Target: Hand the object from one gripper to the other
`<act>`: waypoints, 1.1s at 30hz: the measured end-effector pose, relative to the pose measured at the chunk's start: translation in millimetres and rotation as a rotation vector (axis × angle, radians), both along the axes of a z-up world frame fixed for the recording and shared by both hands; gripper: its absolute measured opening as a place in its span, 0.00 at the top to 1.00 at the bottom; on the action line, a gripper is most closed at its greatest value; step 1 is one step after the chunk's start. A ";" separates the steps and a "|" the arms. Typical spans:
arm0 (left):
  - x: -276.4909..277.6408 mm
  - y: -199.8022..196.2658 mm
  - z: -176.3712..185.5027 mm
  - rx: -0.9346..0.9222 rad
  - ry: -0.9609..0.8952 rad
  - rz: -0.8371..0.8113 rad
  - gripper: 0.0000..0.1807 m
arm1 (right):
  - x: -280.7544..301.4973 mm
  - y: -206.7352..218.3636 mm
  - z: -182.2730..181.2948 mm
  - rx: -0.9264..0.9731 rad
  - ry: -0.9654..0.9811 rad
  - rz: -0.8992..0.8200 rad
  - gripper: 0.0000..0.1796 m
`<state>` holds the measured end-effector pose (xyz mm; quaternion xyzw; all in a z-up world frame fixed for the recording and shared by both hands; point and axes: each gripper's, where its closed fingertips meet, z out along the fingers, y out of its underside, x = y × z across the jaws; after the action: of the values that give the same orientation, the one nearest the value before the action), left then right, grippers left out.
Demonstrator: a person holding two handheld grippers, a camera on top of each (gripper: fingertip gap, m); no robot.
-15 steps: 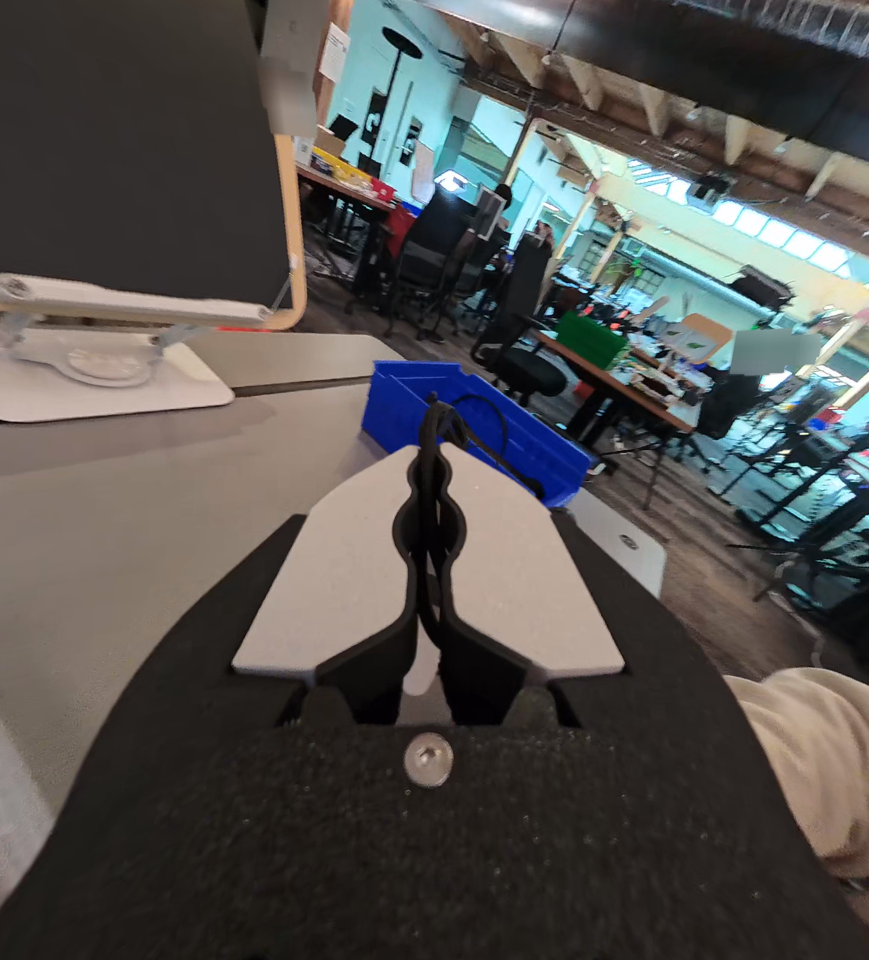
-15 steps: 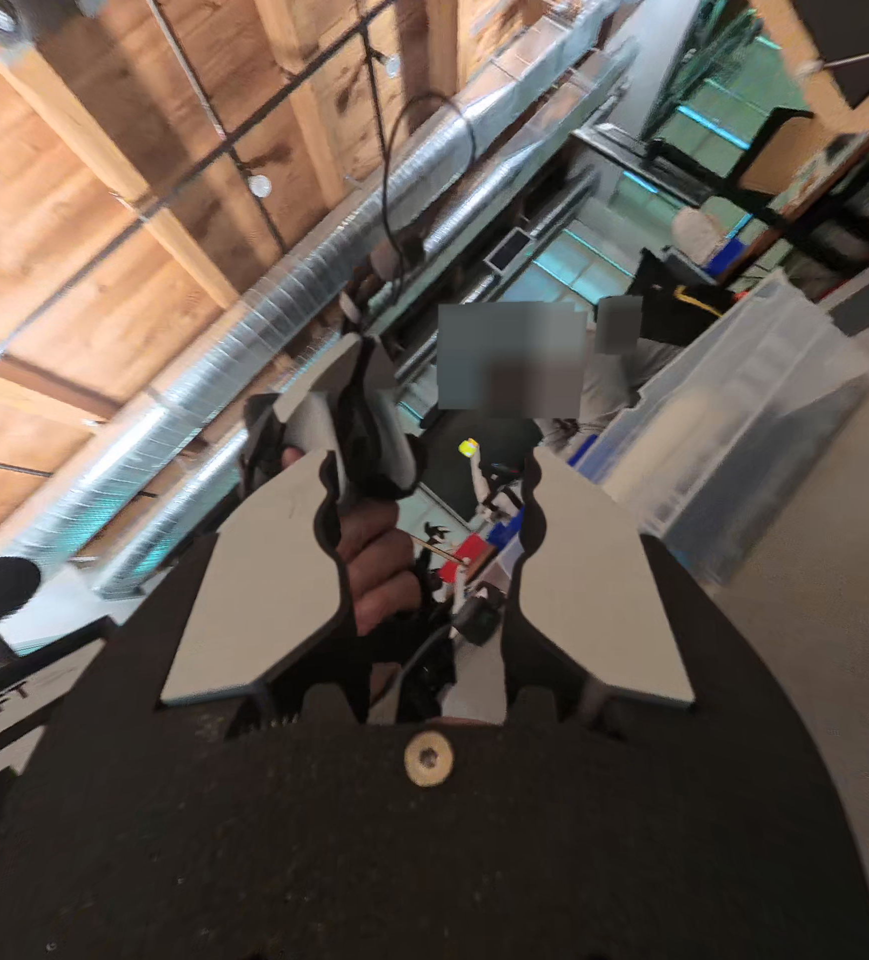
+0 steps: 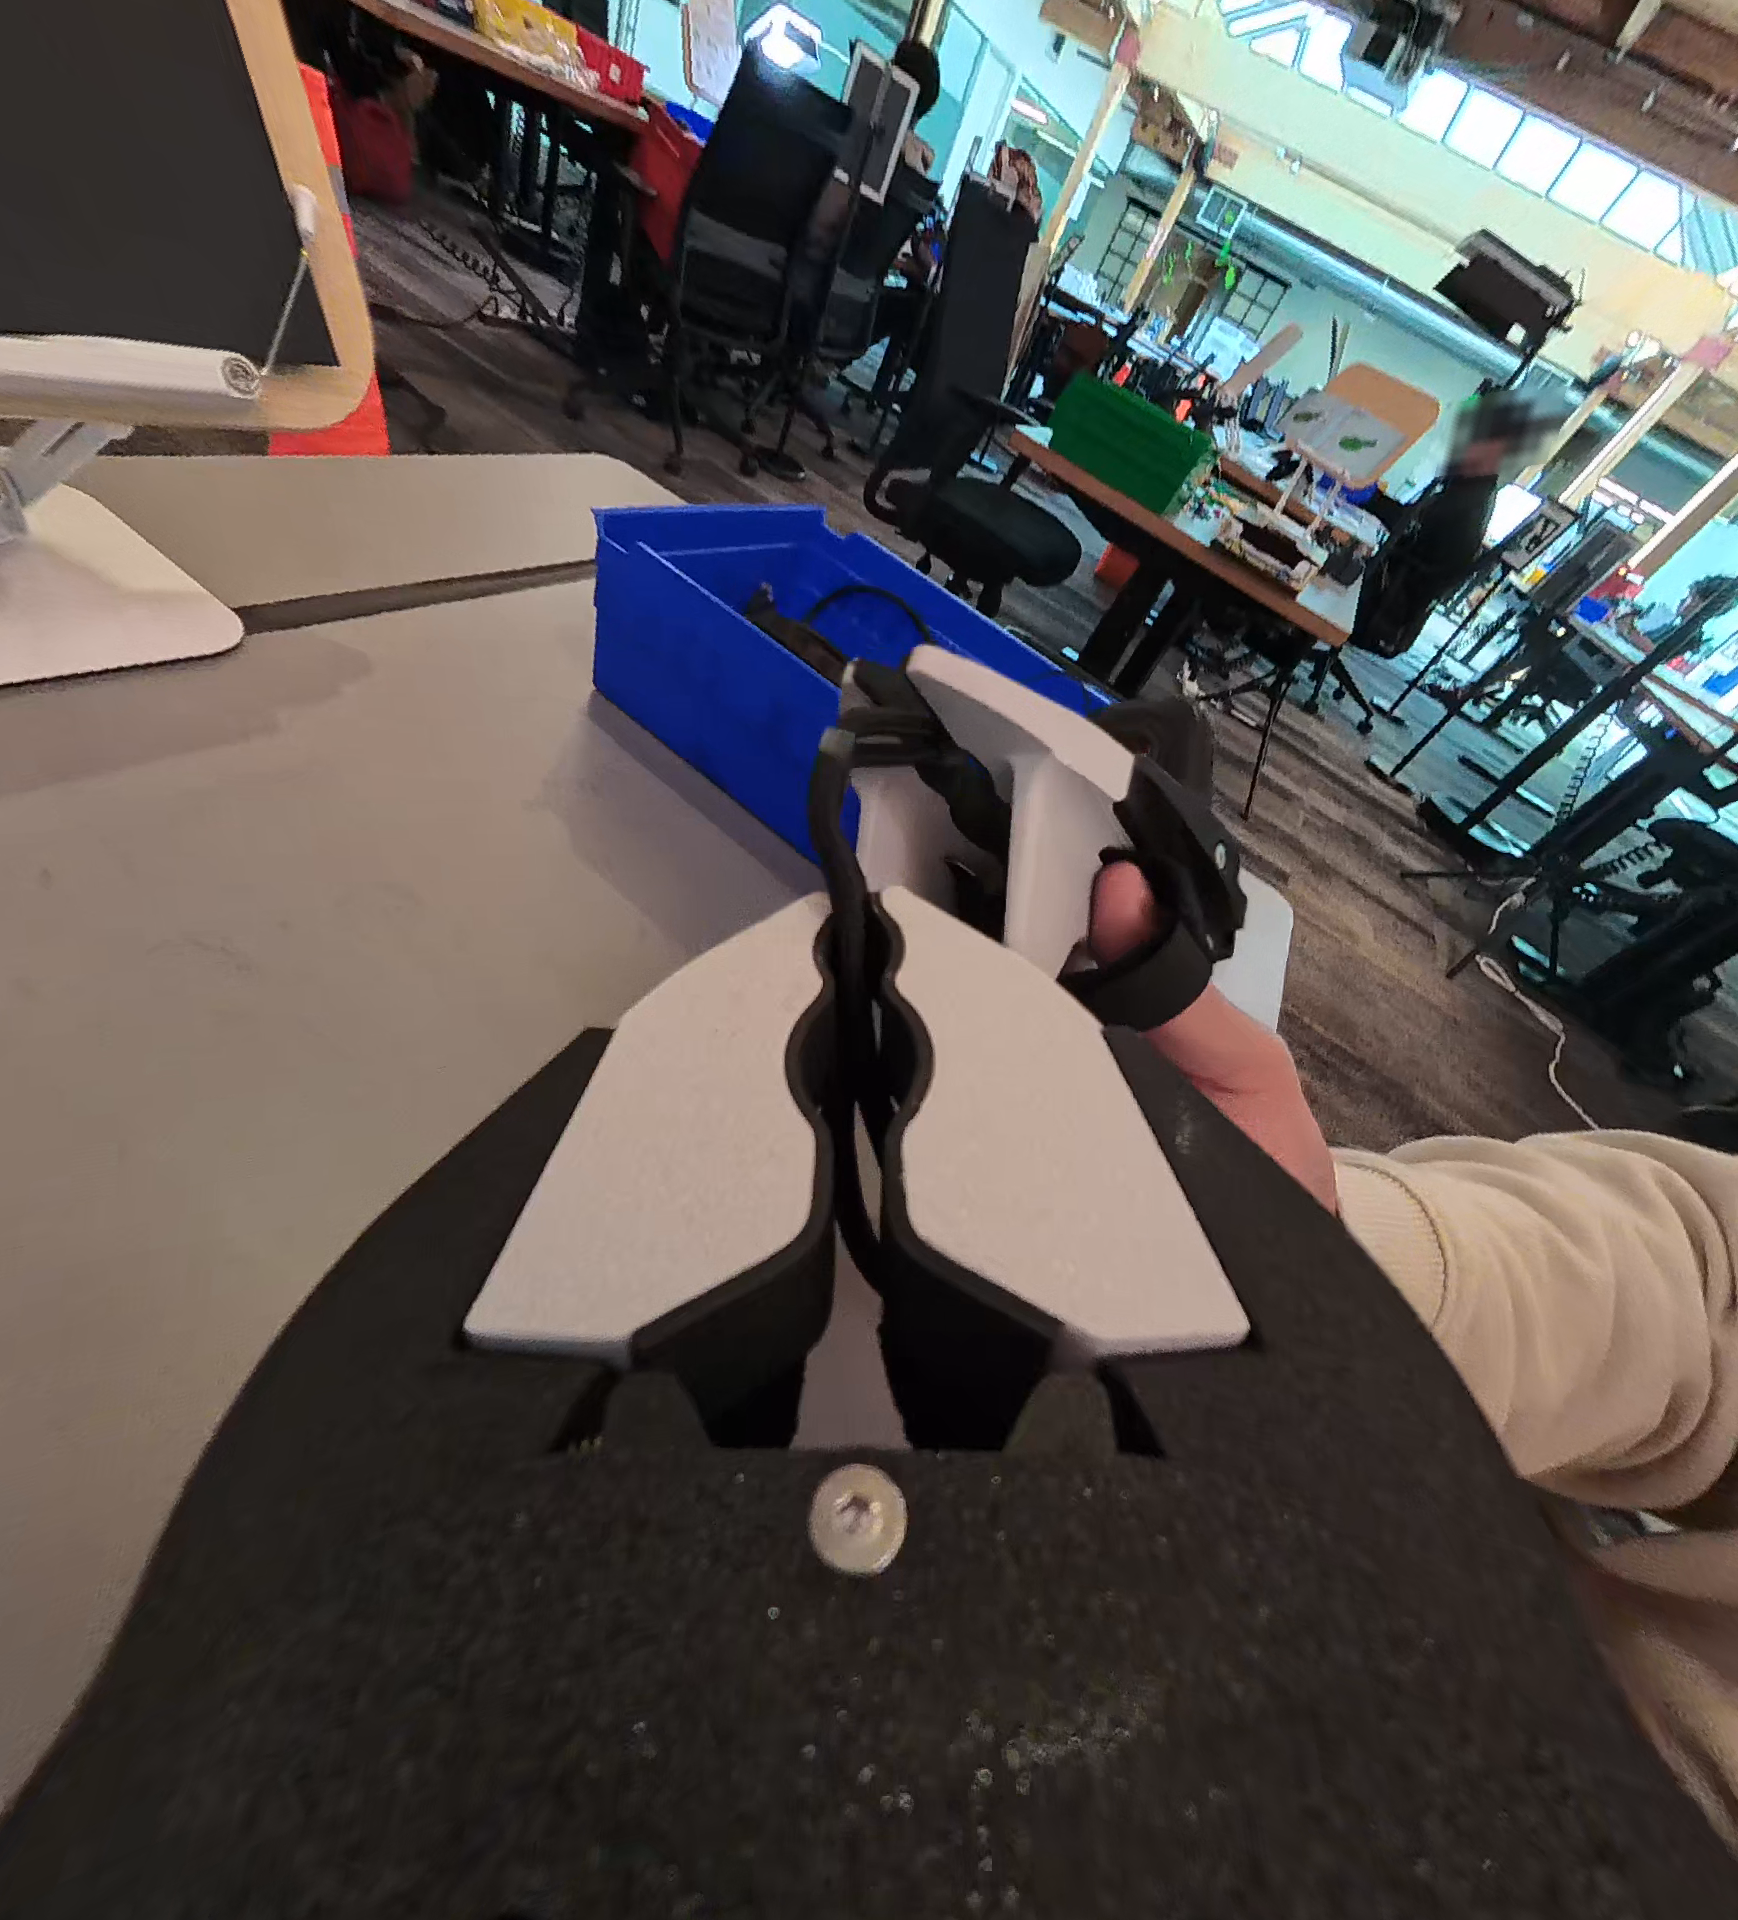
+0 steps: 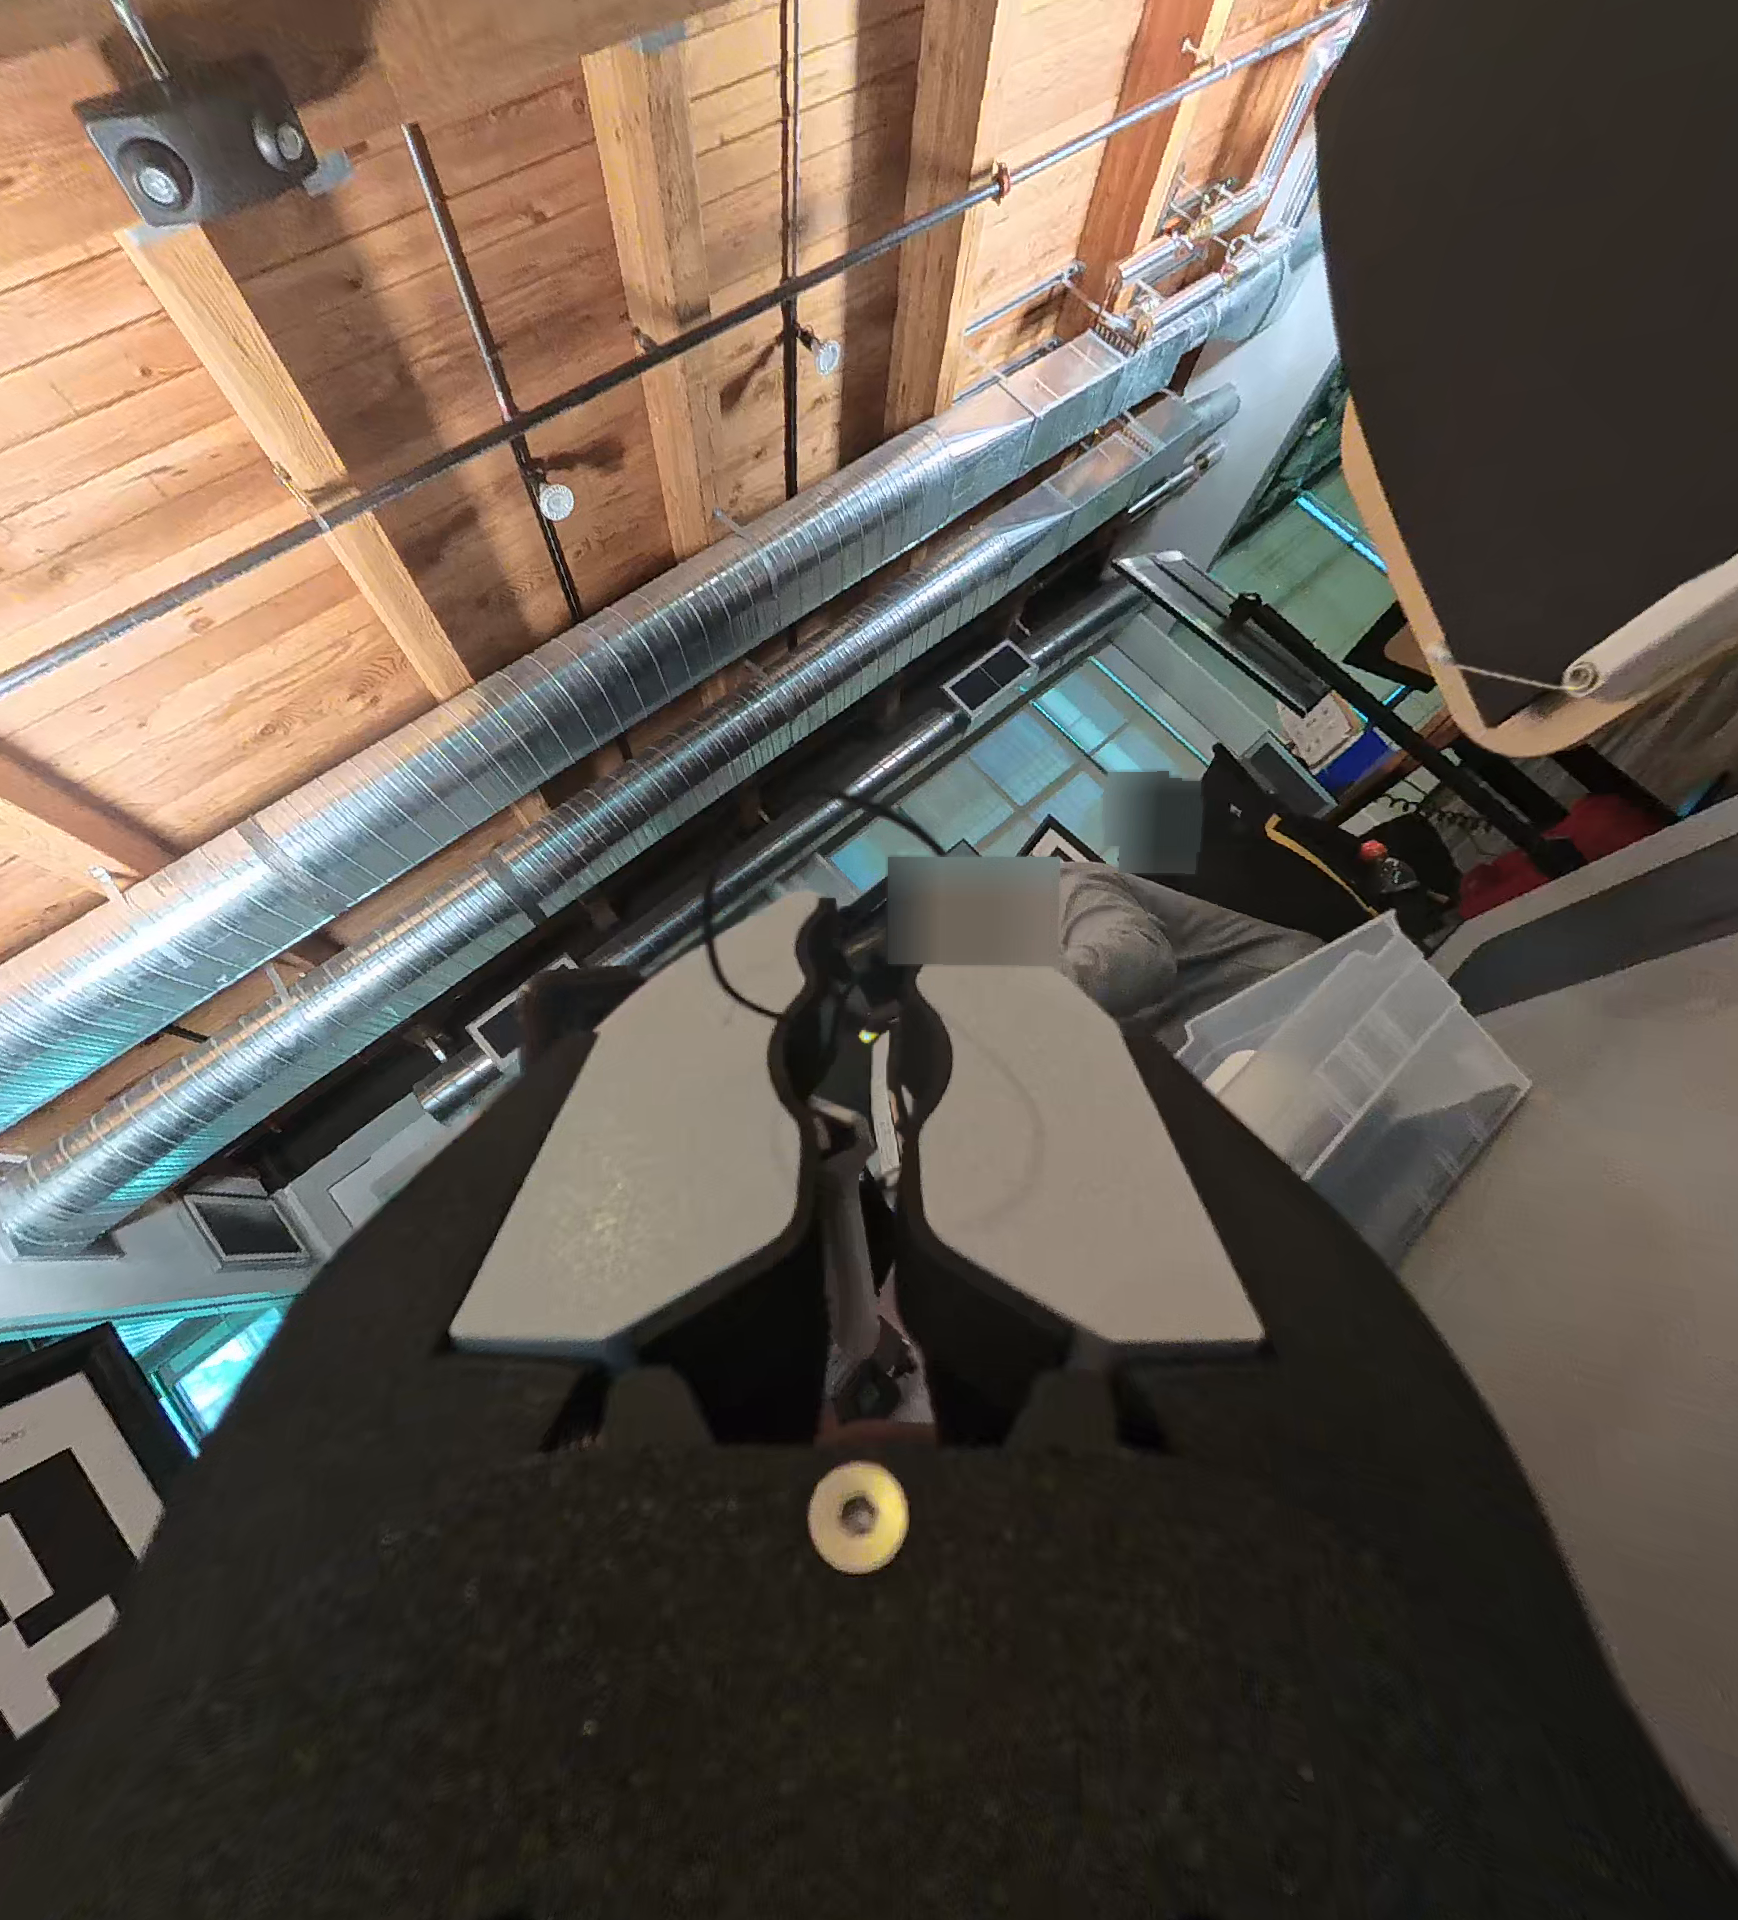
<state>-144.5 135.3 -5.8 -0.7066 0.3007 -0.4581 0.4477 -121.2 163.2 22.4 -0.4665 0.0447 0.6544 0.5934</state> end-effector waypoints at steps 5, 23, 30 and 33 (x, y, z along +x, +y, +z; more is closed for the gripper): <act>0.3 -0.5 -9.1 -0.002 0.089 -0.041 0.91 | 5.7 5.6 -3.6 -0.007 -0.096 -0.018 0.96; -14.5 -18.6 -15.8 0.087 0.253 -0.304 0.74 | -38.4 -30.0 -2.9 -0.009 -0.974 0.324 0.96; -12.0 -39.9 -10.4 0.113 0.163 -0.447 0.83 | -61.9 -52.7 -2.8 0.018 -1.052 0.397 0.96; -12.1 -42.6 -7.4 0.124 0.144 -0.460 0.92 | -63.6 -55.6 -1.0 0.015 -1.018 0.419 0.96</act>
<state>-156.5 92.7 -13.2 -0.6215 0.5124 -0.4769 0.3517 -184.8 107.6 21.3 -0.7188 -0.3467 0.4506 0.4002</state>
